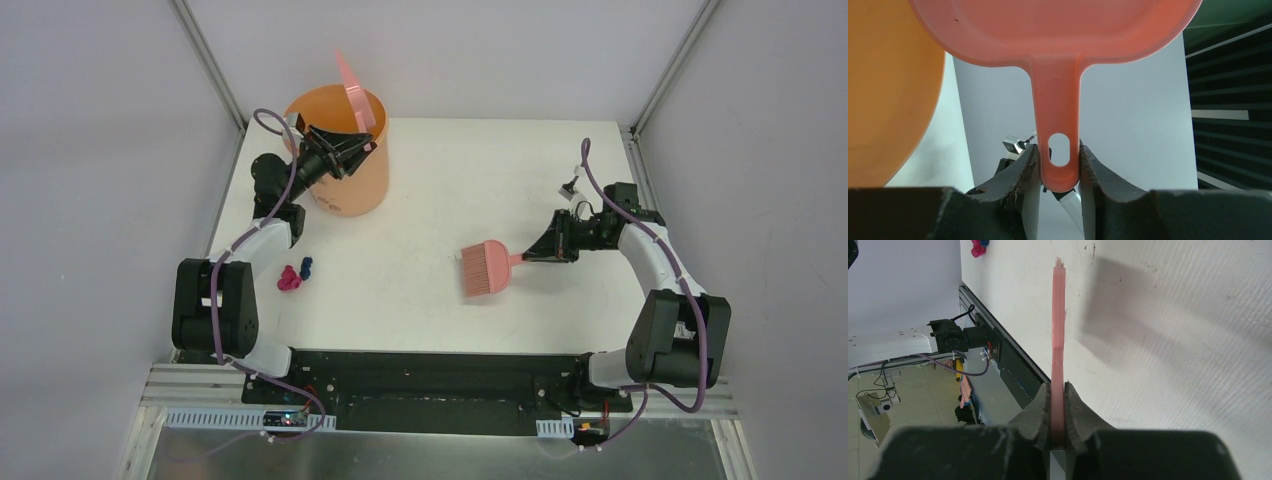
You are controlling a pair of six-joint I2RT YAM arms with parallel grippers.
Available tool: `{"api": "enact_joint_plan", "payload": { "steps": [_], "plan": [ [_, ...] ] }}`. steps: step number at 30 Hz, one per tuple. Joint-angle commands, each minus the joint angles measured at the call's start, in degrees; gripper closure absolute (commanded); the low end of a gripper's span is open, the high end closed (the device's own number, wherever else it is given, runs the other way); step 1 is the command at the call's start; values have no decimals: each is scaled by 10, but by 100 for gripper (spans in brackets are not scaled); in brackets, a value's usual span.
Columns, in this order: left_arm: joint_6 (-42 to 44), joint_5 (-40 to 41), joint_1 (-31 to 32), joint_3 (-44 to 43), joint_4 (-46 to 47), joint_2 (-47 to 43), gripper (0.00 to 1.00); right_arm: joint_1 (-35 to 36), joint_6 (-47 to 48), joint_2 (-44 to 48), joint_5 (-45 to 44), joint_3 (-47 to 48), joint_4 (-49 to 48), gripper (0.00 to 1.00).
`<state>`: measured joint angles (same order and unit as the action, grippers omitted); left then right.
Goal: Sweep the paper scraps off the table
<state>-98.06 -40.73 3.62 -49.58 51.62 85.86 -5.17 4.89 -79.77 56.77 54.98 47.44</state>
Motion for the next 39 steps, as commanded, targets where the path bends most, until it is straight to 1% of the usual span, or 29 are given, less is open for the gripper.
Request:
{"api": "enact_joint_plan", "payload": {
  "steps": [1, 11, 14, 15, 16, 17, 18, 20, 23, 25, 26, 29, 31, 33, 36, 39],
  "plan": [
    [23, -20, -11, -24, 21, -29, 100, -4, 15, 14, 10, 19, -6, 100],
    [56, -40, -20, -36, -10, -49, 100, -4, 15, 15, 8, 18, -8, 100],
    [89, -50, -20, -42, -46, -70, 100, -4, 15, 16, 8, 18, -7, 100],
    [107, -58, -20, -46, -71, -81, 100, -4, 15, 16, 7, 18, -7, 100],
    [133, -68, -20, -55, -109, -94, 100, -4, 15, 17, 8, 19, -6, 100],
    [183, -75, -21, -70, -187, -111, 100, -4, 16, 18, 8, 19, -6, 100],
    [225, -75, -20, -79, -244, -130, 100, -4, 16, 21, 11, 18, -5, 100],
    [321, -56, -20, -102, -376, -173, 100, -4, 14, 28, 15, 14, -8, 100],
    [477, 10, -20, -148, -575, -235, 100, -4, 11, 35, 16, 11, -14, 100],
    [554, 74, -19, -170, -676, -274, 100, -4, 10, 35, 18, 11, -14, 100],
    [582, 105, -18, -176, -712, -289, 100, -3, 10, 34, 19, 12, -14, 100],
    [626, 198, -8, -165, -781, -327, 100, 1, 5, 32, 11, 12, -18, 100],
    [624, 231, -2, -139, -804, -357, 100, 16, -1, 35, -8, 14, -20, 100],
    [618, 260, 6, -112, -825, -393, 100, 47, 0, 41, -30, 24, -14, 100],
    [623, 312, 19, -95, -885, -444, 100, 136, 12, 46, -70, 58, 2, 100],
    [636, 344, 35, -109, -938, -458, 100, 227, 36, 16, -101, 128, 38, 100]
  ]
}}
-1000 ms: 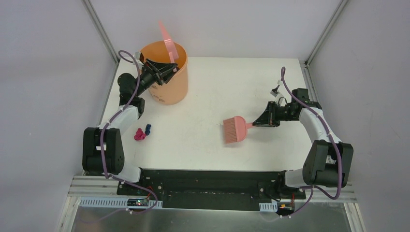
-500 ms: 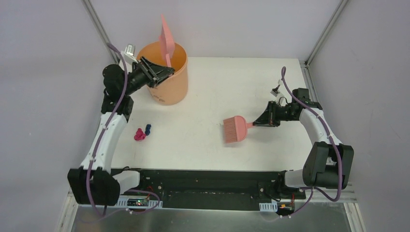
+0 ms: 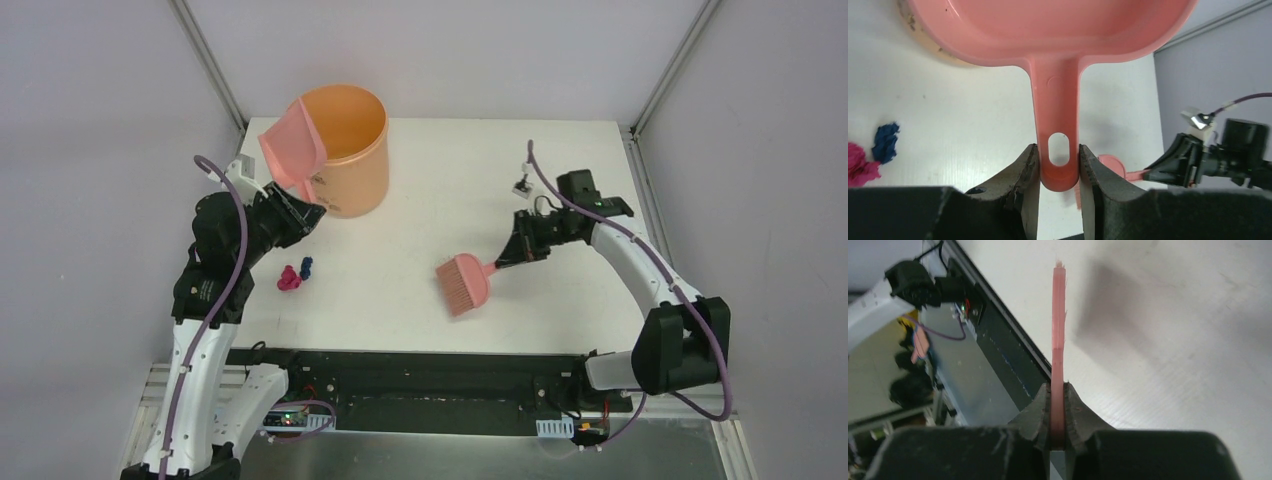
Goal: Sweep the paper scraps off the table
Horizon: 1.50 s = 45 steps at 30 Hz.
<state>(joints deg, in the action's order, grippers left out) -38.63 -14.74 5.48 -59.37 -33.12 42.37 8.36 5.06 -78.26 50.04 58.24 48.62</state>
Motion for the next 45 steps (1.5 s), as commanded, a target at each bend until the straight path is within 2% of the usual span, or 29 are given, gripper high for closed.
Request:
{"api": "enact_joint_plan", "payload": {
  "steps": [1, 4, 9, 13, 18, 24, 27, 31, 40, 41, 42, 44, 45],
  "plan": [
    [46, 86, 17, -15, -99, -22, 100, 117, 43, -18, -36, 127, 43, 100],
    [39, 92, 18, -17, -100, -24, 100, 179, 31, -76, -24, 214, 48, 100],
    [55, 124, 16, -46, -95, -26, 100, 269, -42, -169, -34, 313, -42, 100],
    [73, 145, 16, -71, -101, -21, 100, 319, -152, -261, -35, 385, -135, 100],
    [105, 170, 15, -92, -108, -9, 100, 349, -269, -297, -59, 360, -335, 100],
    [114, 205, 15, -91, -110, -12, 100, 391, -361, -349, -65, 394, -446, 100],
    [117, 183, 15, -90, -111, -11, 100, 400, -361, -389, -65, 421, -467, 100],
    [119, 193, 15, -85, -116, -18, 100, 423, -361, -442, -65, 467, -474, 100],
    [124, 192, 15, -77, -113, -14, 100, 466, -361, -566, -65, 624, -462, 100],
    [125, 191, 14, -77, -113, -14, 100, 471, -383, -573, -68, 635, -453, 100],
    [126, 190, 14, -76, -113, -14, 100, 477, -523, -579, -78, 647, -440, 100],
    [126, 190, 15, -74, -113, -16, 100, 487, -523, -594, -78, 671, -419, 100],
    [125, 192, 15, -73, -112, -17, 100, 490, -564, -603, -106, 681, -405, 100]
  ]
}}
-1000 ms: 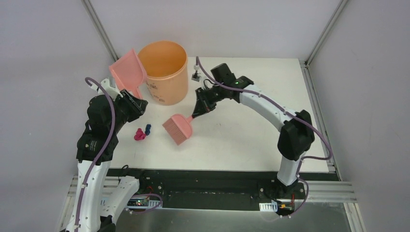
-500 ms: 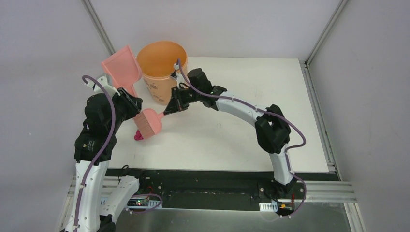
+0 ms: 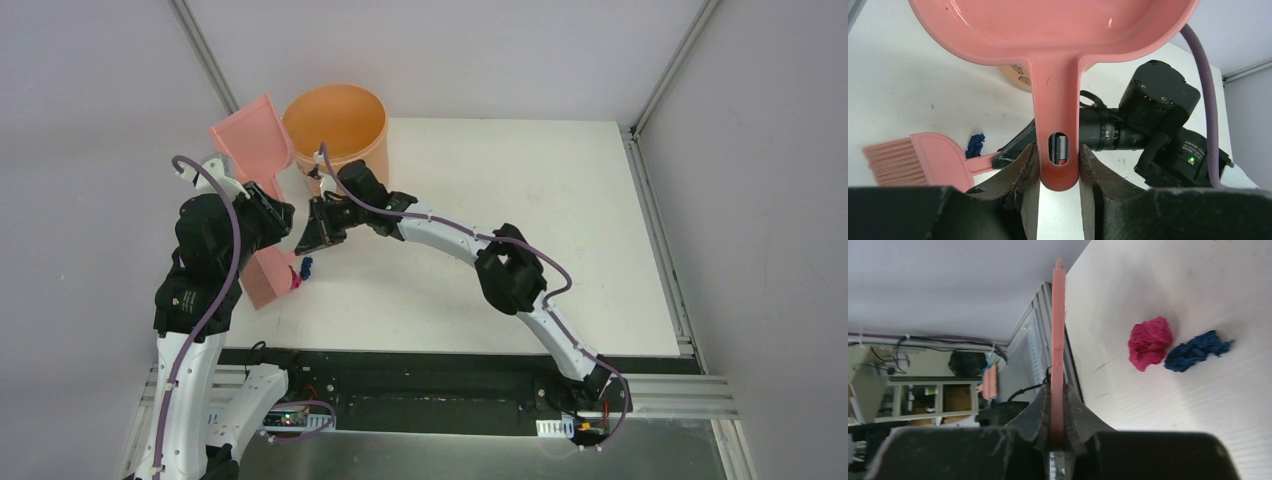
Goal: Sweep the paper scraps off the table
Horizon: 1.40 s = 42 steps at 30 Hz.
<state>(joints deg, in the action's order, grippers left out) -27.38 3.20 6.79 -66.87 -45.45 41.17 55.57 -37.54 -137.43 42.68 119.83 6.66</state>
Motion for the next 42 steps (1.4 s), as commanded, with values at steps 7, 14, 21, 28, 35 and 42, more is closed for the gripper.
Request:
{"api": "enact_joint_plan", "payload": {
  "steps": [7, 14, 21, 28, 35, 42],
  "plan": [
    [14, -6, 2, 4, 15, -1, 100, 47, -110, -36, -150, 123, 153, 100],
    [17, -14, 2, 1, 17, 0, 100, 78, -80, -35, -290, 152, 270, 100],
    [20, -20, 2, -5, 19, 2, 100, 77, -58, -2, -335, 99, 290, 100],
    [28, -21, 5, -8, 23, 5, 100, 17, -90, 150, -398, -155, 247, 100],
    [51, -25, 16, -20, 30, 13, 100, -101, -35, 345, -369, -413, 197, 100],
    [70, -31, 26, -19, 33, 16, 100, -273, 53, 464, -320, -491, 339, 100]
  ]
}}
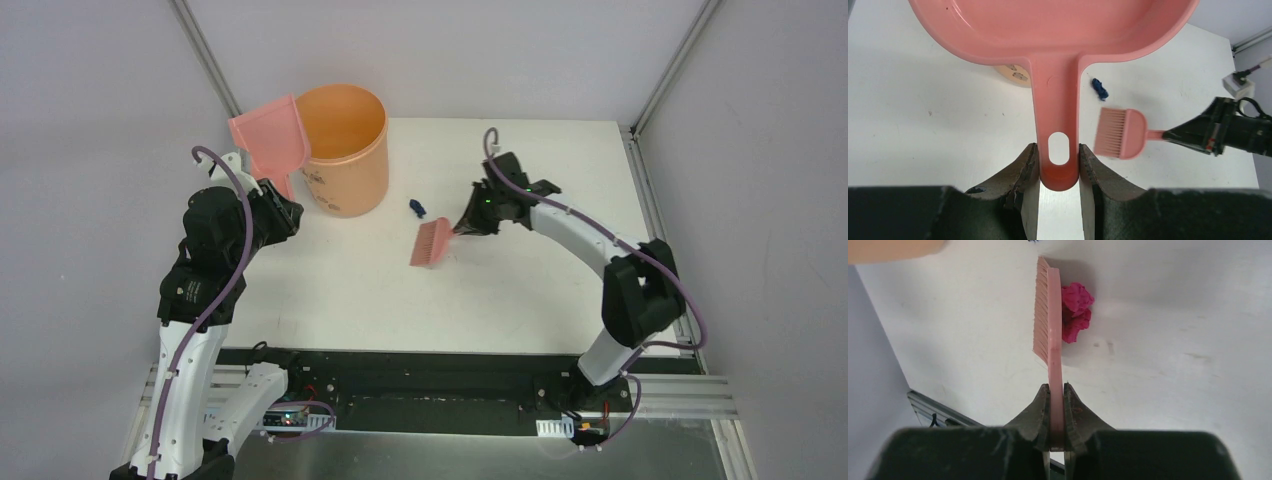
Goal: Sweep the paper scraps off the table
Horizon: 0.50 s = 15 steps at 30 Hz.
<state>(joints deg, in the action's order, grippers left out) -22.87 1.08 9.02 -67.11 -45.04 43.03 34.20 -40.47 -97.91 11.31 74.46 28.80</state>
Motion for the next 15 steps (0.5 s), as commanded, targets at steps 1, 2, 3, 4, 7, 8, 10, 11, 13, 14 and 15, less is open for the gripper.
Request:
{"api": "enact_joint_plan", "payload": {
  "steps": [1, 2, 3, 4, 7, 8, 10, 11, 13, 14, 15],
  "plan": [
    [25, -10, 4, -15, 30, -2, 100, -78, 95, 88, -6, -37, 136, 100],
    [27, -10, 6, -12, 32, -2, 100, -96, 106, 107, -6, -36, 150, 100],
    [28, -20, 8, -12, 33, -1, 100, -116, 115, 128, -2, -35, 166, 100],
    [30, -28, 10, -11, 34, 1, 100, -132, 125, 146, 6, -31, 184, 100],
    [42, -68, 17, -15, 33, 16, 100, -174, 149, 198, 50, -12, 233, 100],
    [45, -83, 19, -16, 31, 23, 100, -185, 158, 219, 72, -11, 237, 100],
    [50, -119, 23, -18, 25, 42, 100, -207, 184, 255, 103, -3, 234, 100],
    [51, -134, 24, -17, 22, 51, 100, -217, 195, 269, 105, 1, 234, 100],
    [55, -167, 30, -15, 18, 73, 100, -241, 210, 297, 97, 11, 232, 100],
    [60, -185, 36, -14, 17, 80, 100, -249, 211, 306, 94, 16, 230, 100],
    [66, -195, 45, -15, 17, 91, 100, -258, 212, 314, 91, 21, 229, 100]
  ]
}}
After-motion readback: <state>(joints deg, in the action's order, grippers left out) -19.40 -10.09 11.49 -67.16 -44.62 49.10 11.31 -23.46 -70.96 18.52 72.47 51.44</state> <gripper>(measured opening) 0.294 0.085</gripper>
